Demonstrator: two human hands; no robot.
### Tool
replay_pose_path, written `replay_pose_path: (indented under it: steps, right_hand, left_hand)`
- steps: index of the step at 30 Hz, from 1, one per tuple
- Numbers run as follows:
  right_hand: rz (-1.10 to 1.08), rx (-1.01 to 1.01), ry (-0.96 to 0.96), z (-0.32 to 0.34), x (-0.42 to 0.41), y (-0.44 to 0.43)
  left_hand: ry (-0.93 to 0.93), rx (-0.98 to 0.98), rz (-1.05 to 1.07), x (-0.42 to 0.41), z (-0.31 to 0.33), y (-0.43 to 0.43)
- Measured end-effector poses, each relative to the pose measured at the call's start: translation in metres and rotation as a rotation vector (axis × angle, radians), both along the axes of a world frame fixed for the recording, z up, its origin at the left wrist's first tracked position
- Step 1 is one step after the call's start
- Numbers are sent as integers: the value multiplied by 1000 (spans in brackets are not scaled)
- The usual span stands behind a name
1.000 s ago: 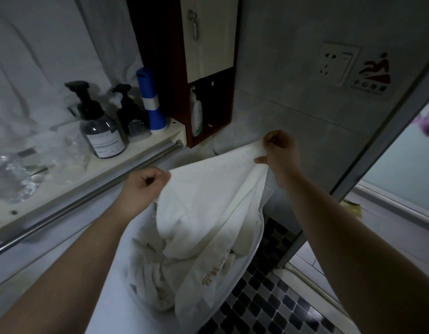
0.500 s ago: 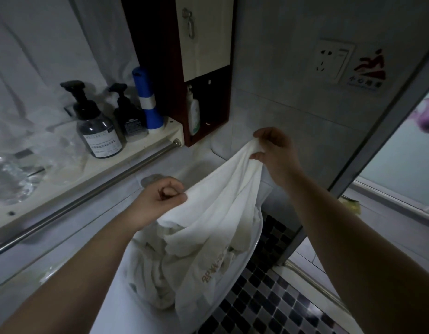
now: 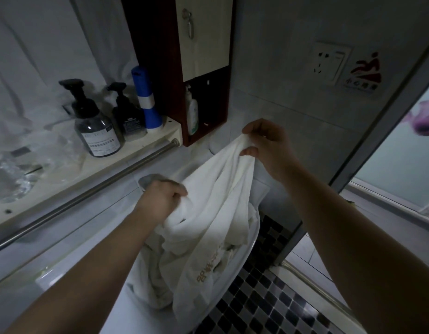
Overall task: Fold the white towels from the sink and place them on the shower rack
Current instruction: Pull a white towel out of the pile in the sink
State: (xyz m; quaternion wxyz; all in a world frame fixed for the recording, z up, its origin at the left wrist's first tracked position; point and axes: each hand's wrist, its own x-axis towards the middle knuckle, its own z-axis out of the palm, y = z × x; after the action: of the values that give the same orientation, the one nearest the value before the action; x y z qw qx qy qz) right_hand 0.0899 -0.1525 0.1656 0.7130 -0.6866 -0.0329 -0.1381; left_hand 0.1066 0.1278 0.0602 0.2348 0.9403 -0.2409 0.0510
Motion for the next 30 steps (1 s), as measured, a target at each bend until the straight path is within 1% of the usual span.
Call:
replay_pose_path:
  steps: [2, 3, 4, 6, 9, 10, 12, 13, 14, 17, 21, 24, 28, 30]
  right_hand:
    - [8, 26, -6, 0, 0, 0]
    - [3, 47, -9, 1, 1, 0]
    - [-7, 63, -12, 2, 1, -1]
    - [-25, 89, -11, 3, 2, -2]
    - [-40, 106, 13, 4, 1, -2]
    - [-43, 103, 21, 3, 1, -2]
    - [-44, 96, 30, 2, -1, 0]
    - [-44, 91, 31, 2, -2, 1]
    - [-47, 85, 32, 1, -2, 2]
    - [-51, 81, 36, 0, -2, 2]
    - [-47, 91, 41, -1, -2, 0]
    - [-70, 124, 48, -2, -1, -8]
    - [-220, 127, 86, -4, 2, -16]
    - [-261, 118, 103, -7, 3, -16]
  left_hand:
    - [-201, -19, 168, -1, 2, 0]
    - [-270, -31, 208, -1, 2, 1]
    - [-291, -42, 234, -2, 3, 0]
    - [-264, -65, 241, -2, 2, -3]
    - [-199, -83, 75, -7, -6, -8]
    - [-148, -92, 20, -11, -11, -10]
    - [48, -137, -29, -19, -20, -12]
    - [135, -138, -45, -22, -25, -13]
    - [178, -112, -57, -24, -30, -15]
    - [184, -75, -79, -27, -42, -23]
    - [48, -85, -88, -25, -44, -33]
    - [11, -256, -42, -25, -48, -28]
    - [-3, -535, 206, -20, -51, -9]
    - [25, -628, 266, -15, -47, 0]
